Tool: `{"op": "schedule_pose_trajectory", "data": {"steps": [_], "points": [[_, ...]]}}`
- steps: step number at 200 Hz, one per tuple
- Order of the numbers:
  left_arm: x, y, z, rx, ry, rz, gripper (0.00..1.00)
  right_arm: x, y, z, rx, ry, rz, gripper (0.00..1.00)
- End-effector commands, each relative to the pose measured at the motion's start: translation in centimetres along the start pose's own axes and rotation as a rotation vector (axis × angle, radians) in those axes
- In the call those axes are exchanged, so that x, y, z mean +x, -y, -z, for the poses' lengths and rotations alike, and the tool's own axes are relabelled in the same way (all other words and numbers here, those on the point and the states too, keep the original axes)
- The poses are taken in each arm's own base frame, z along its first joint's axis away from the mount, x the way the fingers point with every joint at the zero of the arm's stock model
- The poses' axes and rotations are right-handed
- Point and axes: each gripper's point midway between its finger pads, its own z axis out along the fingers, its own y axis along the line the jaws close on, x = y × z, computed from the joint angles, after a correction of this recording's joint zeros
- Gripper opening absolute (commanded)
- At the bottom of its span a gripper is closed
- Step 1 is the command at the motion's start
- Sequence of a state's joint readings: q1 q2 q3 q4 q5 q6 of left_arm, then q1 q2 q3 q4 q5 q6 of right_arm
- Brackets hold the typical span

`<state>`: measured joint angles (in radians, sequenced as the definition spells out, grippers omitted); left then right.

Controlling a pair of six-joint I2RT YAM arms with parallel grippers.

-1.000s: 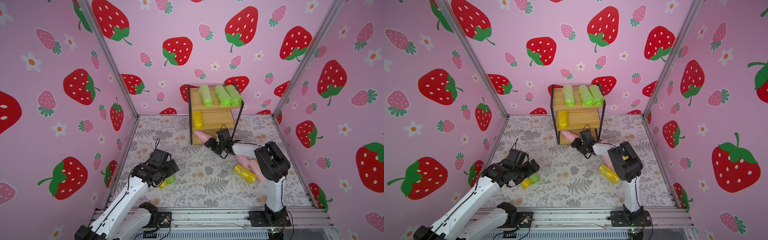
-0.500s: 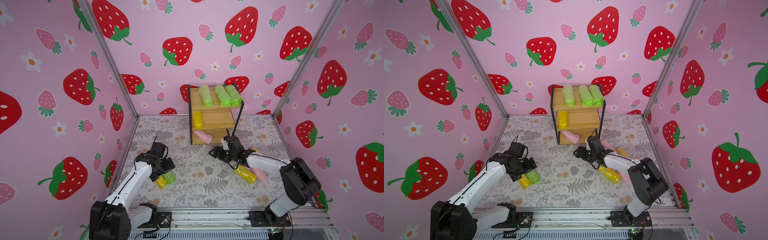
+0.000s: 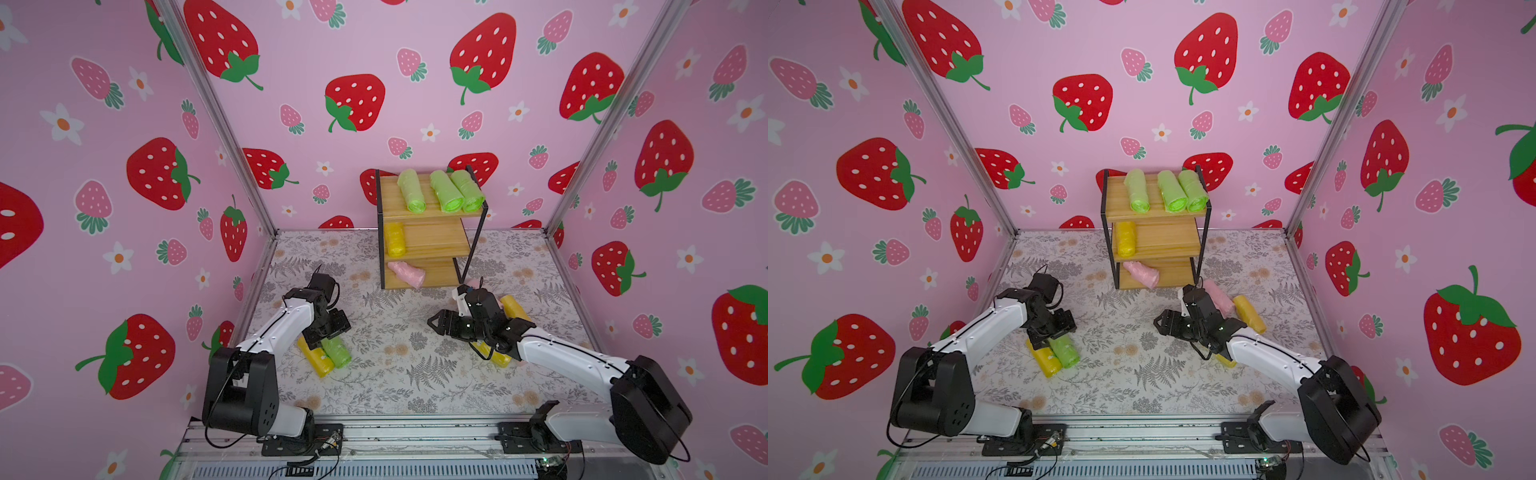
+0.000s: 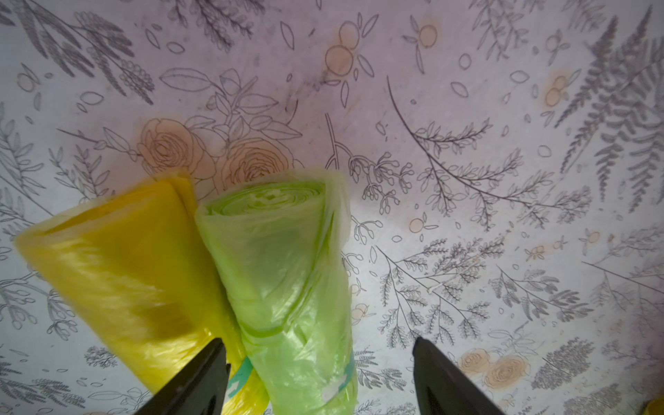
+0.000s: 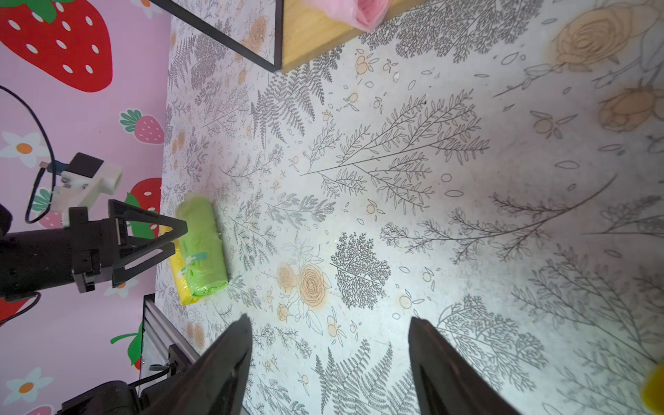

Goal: Sort the rolls of trash bags by color and place them on the shelf
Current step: Place the roll of trash bags on the shelf, then pick up the roll of trash bags from the center of the board.

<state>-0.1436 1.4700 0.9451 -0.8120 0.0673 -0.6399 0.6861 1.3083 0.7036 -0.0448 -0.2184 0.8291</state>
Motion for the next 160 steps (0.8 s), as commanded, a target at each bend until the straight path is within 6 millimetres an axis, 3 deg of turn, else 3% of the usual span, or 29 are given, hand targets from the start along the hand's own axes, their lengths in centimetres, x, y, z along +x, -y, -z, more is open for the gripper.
{"op": "schedule_pose_trajectory", "data": {"steps": [1, 69, 131, 160], "points": [[-1.3, 0.3, -0.1, -0.021, 0.010, -0.030, 0.83, 0.6, 0.3, 0.2, 0.014, -0.008, 0.014, 0.74], [-2.7, 0.1, -2.4, -0.105, -0.026, -0.080, 0.77, 1.4, 0.4, 0.7, 0.021, -0.005, 0.018, 0.74], [-2.0, 0.7, -4.1, -0.074, -0.079, -0.071, 0.52, 2.0, 0.3, 0.9, 0.031, -0.011, 0.026, 0.74], [-1.8, 1.0, -4.3, -0.067, -0.105, -0.075, 0.27, 2.3, 0.8, 0.8, 0.043, -0.016, 0.019, 0.74]]}}
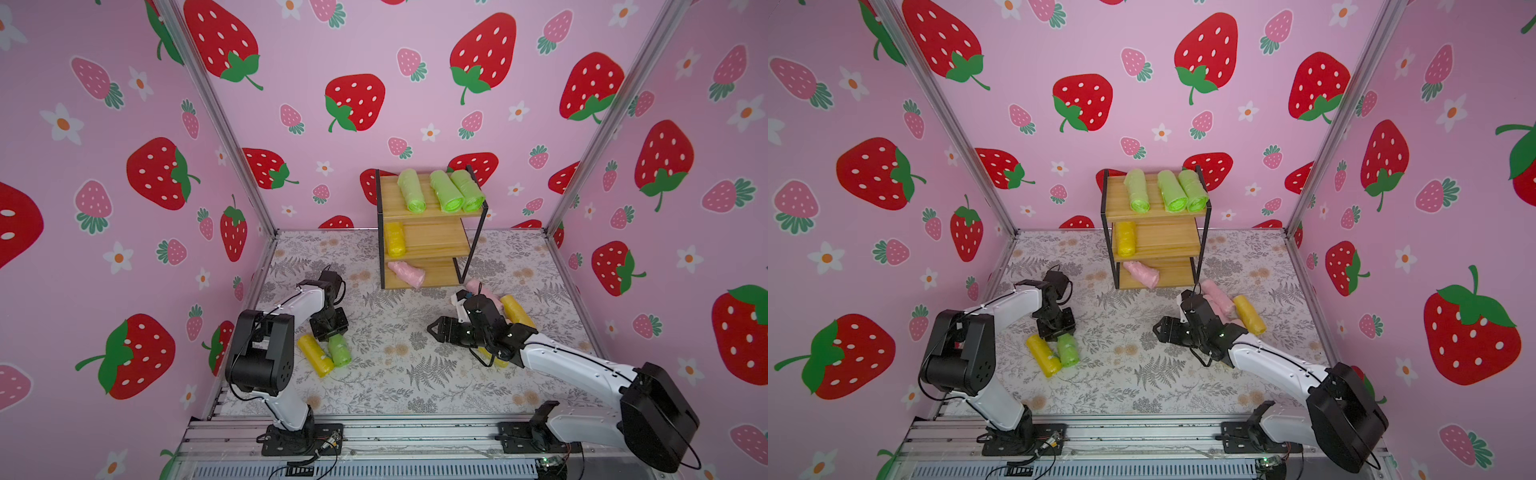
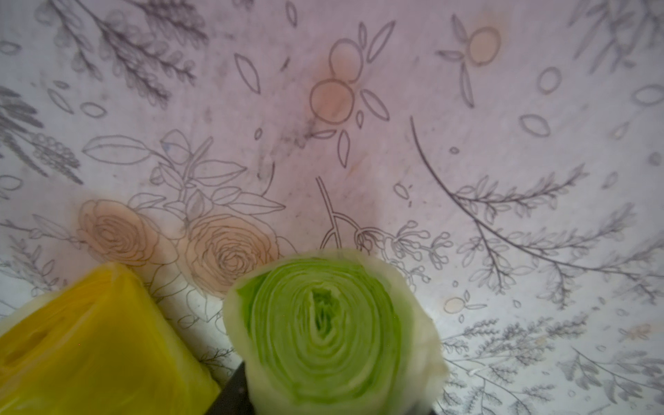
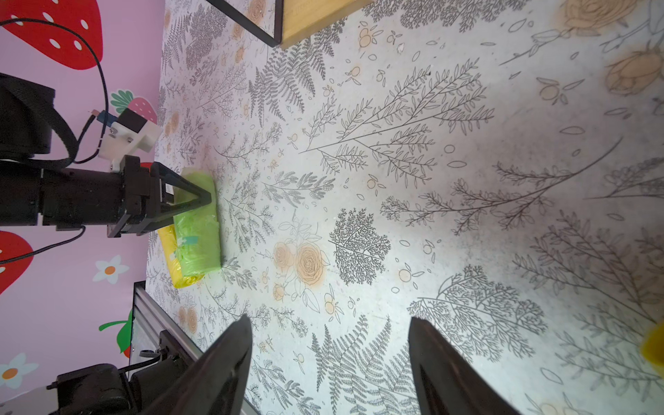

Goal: Sort the rolls of trash bags by color and place them on the shelf
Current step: Pick up the roll of trash bags from the center of the board.

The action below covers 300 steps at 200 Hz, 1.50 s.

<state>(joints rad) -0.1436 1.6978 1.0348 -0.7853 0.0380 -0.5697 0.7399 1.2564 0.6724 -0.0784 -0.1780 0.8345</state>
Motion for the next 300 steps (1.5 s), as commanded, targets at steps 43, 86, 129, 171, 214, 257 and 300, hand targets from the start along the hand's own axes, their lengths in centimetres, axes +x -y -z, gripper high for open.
{"op": "schedule_pose_trajectory", "data": {"steps": [43, 86, 129, 171, 214, 257, 300], "points": [[0.6, 3.0, 0.6, 0.191, -0.016, -0.001, 0.00, 1.1, 1.0, 1.0, 0.044, -0.003, -0.017, 0.75], [2.3, 4.1, 4.3, 0.349, 0.030, 0.037, 0.00, 1.4, -1.1, 2.9, 0.073, 0.000, 0.103, 0.84], [4.5, 5.1, 8.3, 0.544, 0.064, 0.140, 0.00, 1.7, -7.6, 3.4, -0.038, -0.010, 0.232, 0.92], [5.8, 4.8, 11.8, 0.655, 0.123, 0.220, 0.00, 3.7, -15.4, 3.4, -0.197, -0.060, 0.363, 0.94], [6.6, 4.7, 13.8, 0.704, 0.142, 0.240, 0.00, 6.8, -20.4, 3.0, -0.298, -0.110, 0.464, 0.94], [7.3, 4.9, 14.6, 0.744, 0.123, 0.264, 0.00, 8.5, -21.2, 1.6, -0.246, -0.132, 0.547, 0.99], [7.9, 5.2, 16.8, 0.795, 0.128, 0.265, 0.00, 8.8, -21.4, 0.9, -0.170, -0.110, 0.614, 1.00]]}}
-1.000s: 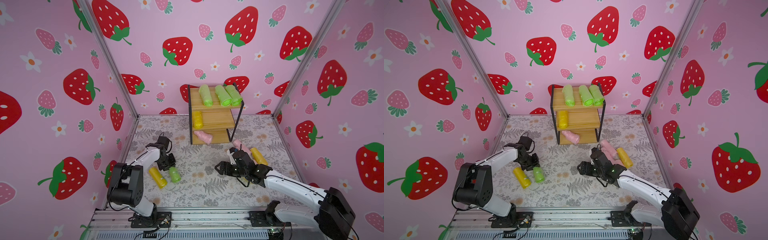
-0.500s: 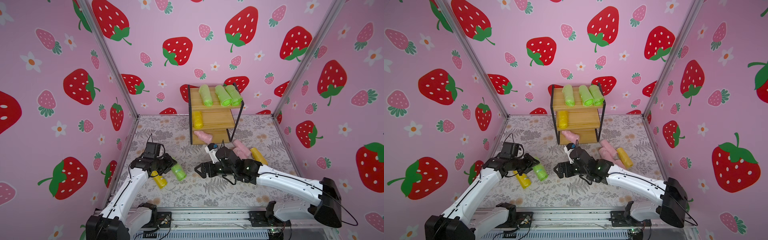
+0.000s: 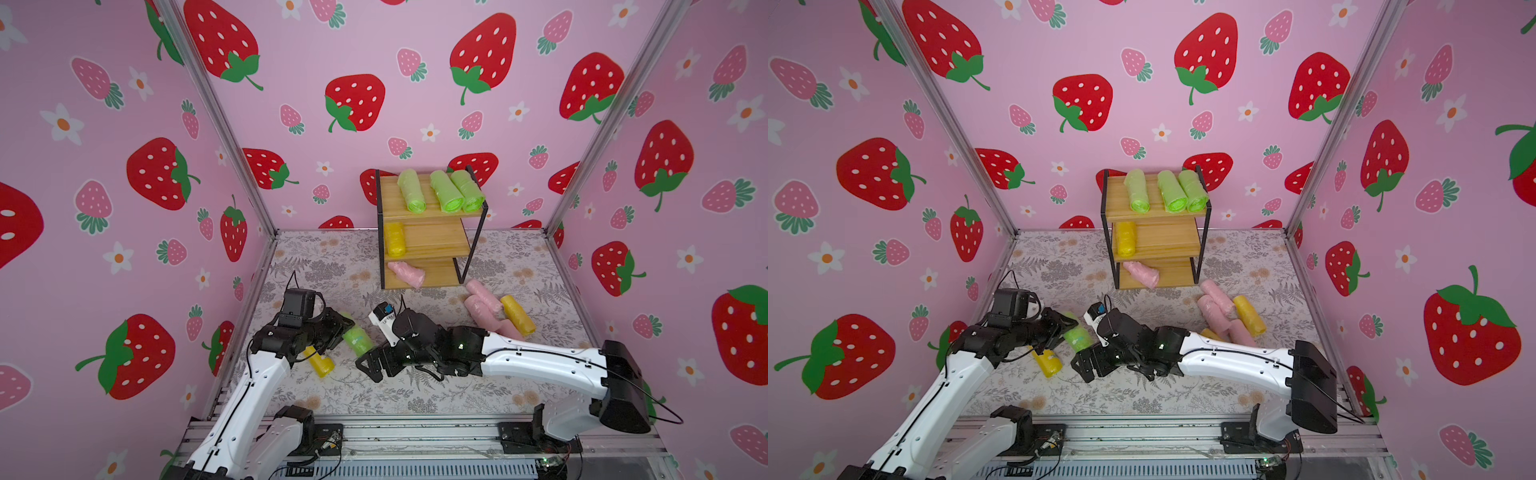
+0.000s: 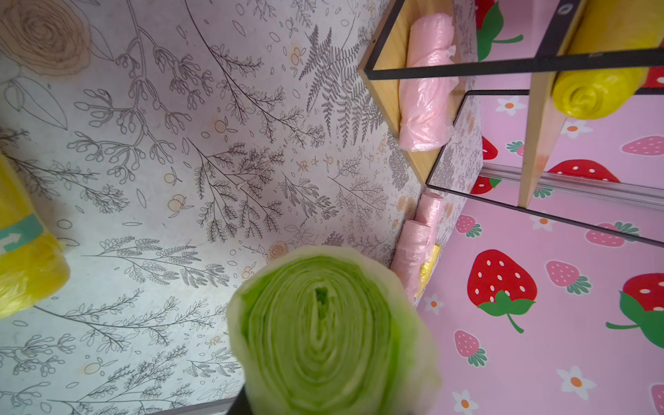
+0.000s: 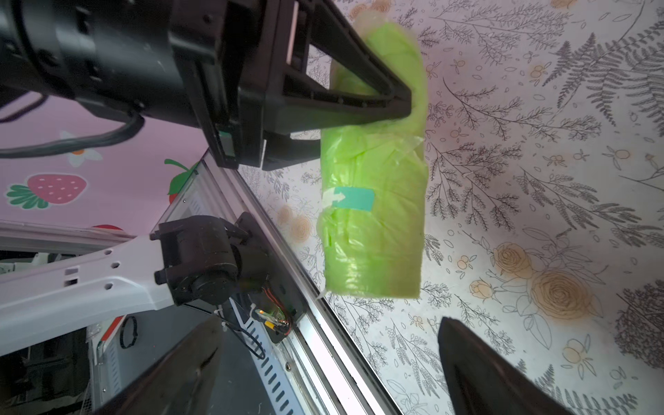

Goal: Sort the rolls of trash bags by color and place them on the shelf
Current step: Pick up the roll of trash bags from the center of the board.

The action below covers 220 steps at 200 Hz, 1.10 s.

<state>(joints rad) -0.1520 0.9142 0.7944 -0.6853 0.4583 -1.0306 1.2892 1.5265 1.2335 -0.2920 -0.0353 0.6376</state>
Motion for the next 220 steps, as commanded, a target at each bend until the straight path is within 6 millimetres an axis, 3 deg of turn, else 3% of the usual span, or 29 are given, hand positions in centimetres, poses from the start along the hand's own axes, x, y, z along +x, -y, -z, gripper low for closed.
{"op": "schedule_pose_trajectory", "data": {"steps": [1, 57, 96, 128, 189, 220], "points": [[0.8, 2.0, 1.4, 0.060, -0.023, 0.004, 0.00, -1.0, 0.2, 0.3, 0.070, 0.021, 0.052, 1.00], [1.3, 2.9, 2.6, 0.097, -0.013, 0.004, 0.00, -2.1, 1.5, -0.2, 0.189, 0.024, 0.084, 0.96], [1.6, 3.3, 2.8, 0.116, -0.022, 0.011, 0.00, -1.6, 2.6, -1.0, 0.246, 0.002, 0.090, 0.94], [1.6, 3.6, 3.0, 0.124, -0.022, 0.008, 0.00, -2.0, 2.3, -1.1, 0.243, 0.009, 0.098, 0.91], [1.8, 3.9, 2.8, 0.135, -0.036, 0.007, 0.00, -2.6, 1.8, -1.5, 0.233, 0.020, 0.107, 0.75], [2.0, 3.9, 2.8, 0.137, -0.041, 0.008, 0.00, -2.3, 1.8, -2.1, 0.228, 0.000, 0.112, 0.60]]}}
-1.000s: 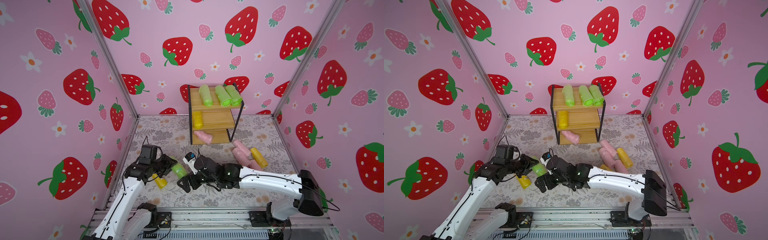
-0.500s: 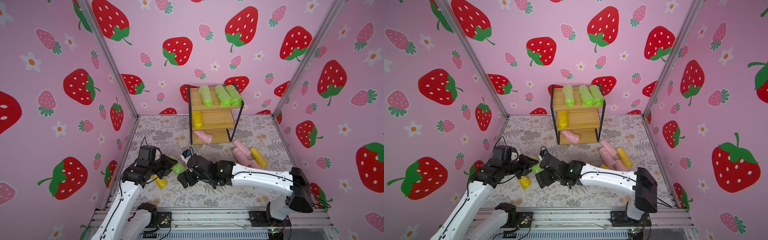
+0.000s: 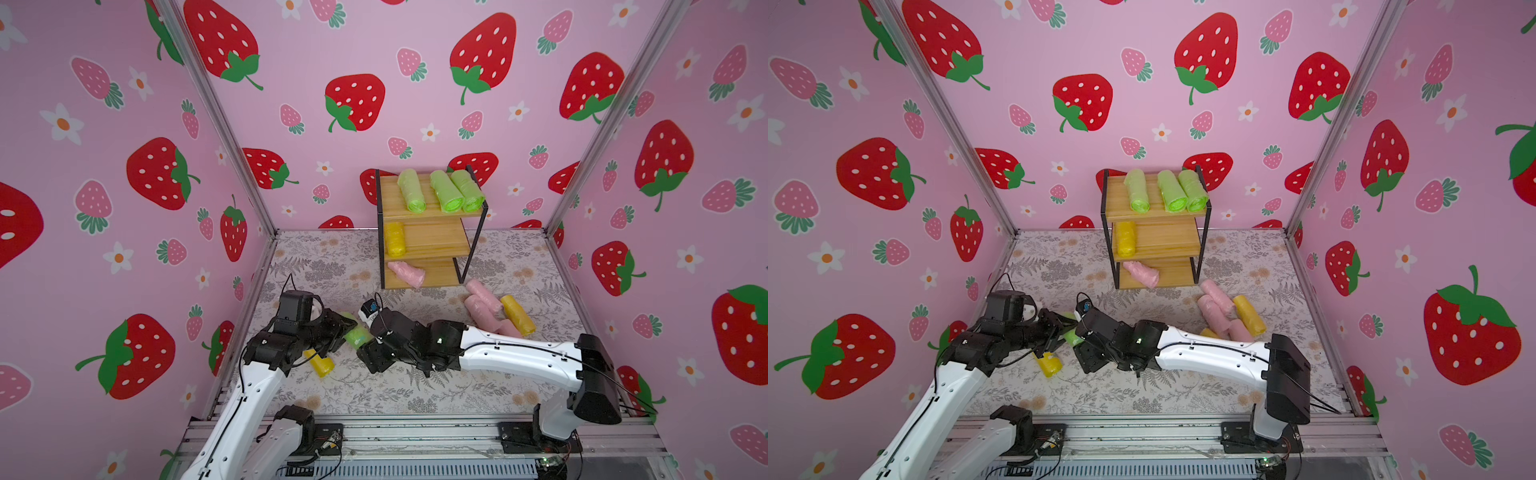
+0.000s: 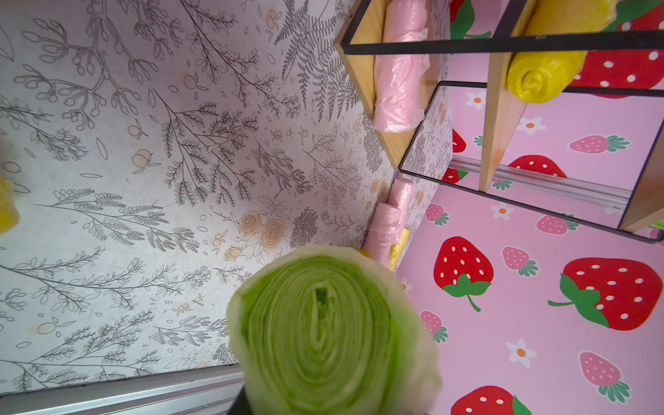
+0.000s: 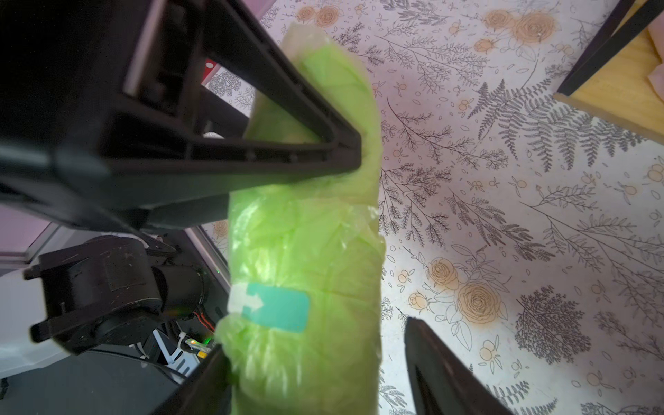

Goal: Sort the rolls of trash bags by color and place them on the shelf
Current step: Pick up the roll of trash bags from the center of the board, then place the roll of trash bags on the shelf.

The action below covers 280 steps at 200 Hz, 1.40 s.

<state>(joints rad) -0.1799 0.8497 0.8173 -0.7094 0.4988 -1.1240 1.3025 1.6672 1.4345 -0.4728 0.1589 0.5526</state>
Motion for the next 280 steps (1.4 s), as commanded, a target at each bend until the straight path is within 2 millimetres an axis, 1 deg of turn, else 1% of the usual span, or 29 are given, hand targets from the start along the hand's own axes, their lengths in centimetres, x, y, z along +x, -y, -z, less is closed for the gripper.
{"op": "schedule_pose_trajectory", "data": {"steps": [1, 11, 15, 48, 52, 63, 71, 76, 82, 88, 91, 94, 96, 119, 128, 130, 133, 146, 157, 173, 189, 207, 218, 230, 233, 240, 242, 258, 280], "points": [[0.5, 2.3, 1.1, 0.067, -0.013, -0.037, 0.00, -0.3, -0.2, -0.6, 0.008, -0.004, 0.010, 0.59], [0.5, 2.4, 1.1, 0.070, -0.014, -0.037, 0.00, -0.1, -0.3, -0.7, 0.005, -0.009, 0.011, 0.53], [0.5, 2.4, 1.1, 0.071, -0.015, -0.038, 0.00, 0.0, -0.3, -0.8, 0.005, -0.012, 0.012, 0.48], [0.7, 2.9, 1.5, 0.091, -0.016, -0.055, 0.00, 0.0, -0.3, -0.5, -0.001, -0.014, 0.009, 0.21], [0.8, 3.0, 1.5, 0.097, -0.017, -0.056, 0.04, 0.0, -0.3, -0.4, -0.001, -0.014, 0.007, 0.18], [0.8, 3.4, 1.9, 0.114, -0.012, -0.051, 0.25, 0.0, -0.1, 0.1, 0.002, -0.012, -0.002, 0.09], [0.8, 3.7, 2.2, 0.127, -0.003, -0.050, 0.47, -0.1, 0.1, 0.6, 0.006, -0.004, -0.011, 0.04], [0.8, 3.9, 2.5, 0.136, 0.005, -0.055, 0.57, 0.0, 0.3, 0.9, 0.009, -0.001, -0.016, 0.00], [0.8, 4.2, 3.0, 0.142, 0.018, -0.060, 0.67, 0.0, 0.5, 1.4, 0.013, 0.006, -0.019, 0.00], [0.7, 4.5, 3.5, 0.145, 0.034, -0.070, 0.88, 0.0, 0.8, 2.0, 0.020, 0.014, -0.022, 0.00], [0.7, 4.6, 3.7, 0.144, 0.042, -0.075, 0.92, 0.0, 1.0, 2.3, 0.026, 0.017, -0.024, 0.00], [0.7, 4.7, 4.1, 0.145, 0.052, -0.082, 0.99, 0.0, 1.2, 2.6, 0.029, 0.021, -0.026, 0.00], [0.6, 4.8, 4.3, 0.145, 0.058, -0.086, 1.00, -0.1, 1.3, 2.8, 0.034, 0.024, -0.027, 0.00], [-0.1, 5.1, 7.0, 0.090, 0.165, -0.153, 1.00, -0.9, 2.9, 5.7, 0.048, 0.073, -0.058, 0.00], [-0.6, 4.8, 8.0, 0.053, 0.218, -0.175, 1.00, -1.4, 2.9, 7.1, 0.034, 0.100, -0.067, 0.00], [-0.7, 4.8, 8.2, 0.049, 0.229, -0.181, 1.00, -2.1, 3.9, 7.3, 0.047, 0.115, -0.087, 0.00], [-0.9, 4.8, 8.6, 0.040, 0.245, -0.190, 1.00, -2.5, 4.3, 7.8, 0.048, 0.129, -0.100, 0.00], [-1.4, 4.6, 9.8, 0.016, 0.306, -0.217, 1.00, -4.1, 5.0, 10.0, 0.030, 0.184, -0.129, 0.00], [-1.5, 4.4, 10.2, 0.006, 0.332, -0.232, 1.00, -5.7, 5.7, 11.8, 0.011, 0.232, -0.153, 0.00], [-1.5, 3.9, 10.1, 0.000, 0.337, -0.231, 1.00, -8.5, 7.0, 14.4, -0.004, 0.308, -0.201, 0.00], [-1.2, 3.2, 9.2, -0.007, 0.304, -0.214, 1.00, -11.7, 8.6, 17.2, -0.022, 0.391, -0.263, 0.00], [-0.9, 2.4, 8.1, -0.018, 0.266, -0.198, 0.99, -15.3, 11.1, 20.2, -0.011, 0.491, -0.327, 0.00], [-0.8, 2.0, 7.7, -0.025, 0.252, -0.192, 0.99, -17.3, 12.7, 21.6, -0.002, 0.539, -0.362, 0.00], [-0.7, 1.7, 7.5, -0.031, 0.247, -0.187, 0.99, -19.2, 14.4, 22.2, -0.011, 0.564, -0.399, 0.00], [-0.7, 1.6, 7.4, -0.033, 0.245, -0.186, 0.99, -19.9, 14.6, 22.8, -0.022, 0.578, -0.405, 0.00], [-0.7, 1.4, 7.4, -0.037, 0.244, -0.184, 0.99, -21.0, 15.4, 23.0, -0.033, 0.589, -0.420, 0.00], [-0.7, 1.4, 7.4, -0.036, 0.244, -0.185, 0.99, -21.3, 15.4, 23.4, -0.043, 0.598, -0.420, 0.00], [-0.7, 1.3, 7.2, -0.041, 0.242, -0.184, 0.99, -23.7, 16.7, 23.9, -0.069, 0.620, -0.438, 0.00], [-0.8, 1.1, 7.0, -0.052, 0.236, -0.187, 0.98, -26.5, 18.4, 23.7, -0.087, 0.634, -0.455, 0.00]]}}
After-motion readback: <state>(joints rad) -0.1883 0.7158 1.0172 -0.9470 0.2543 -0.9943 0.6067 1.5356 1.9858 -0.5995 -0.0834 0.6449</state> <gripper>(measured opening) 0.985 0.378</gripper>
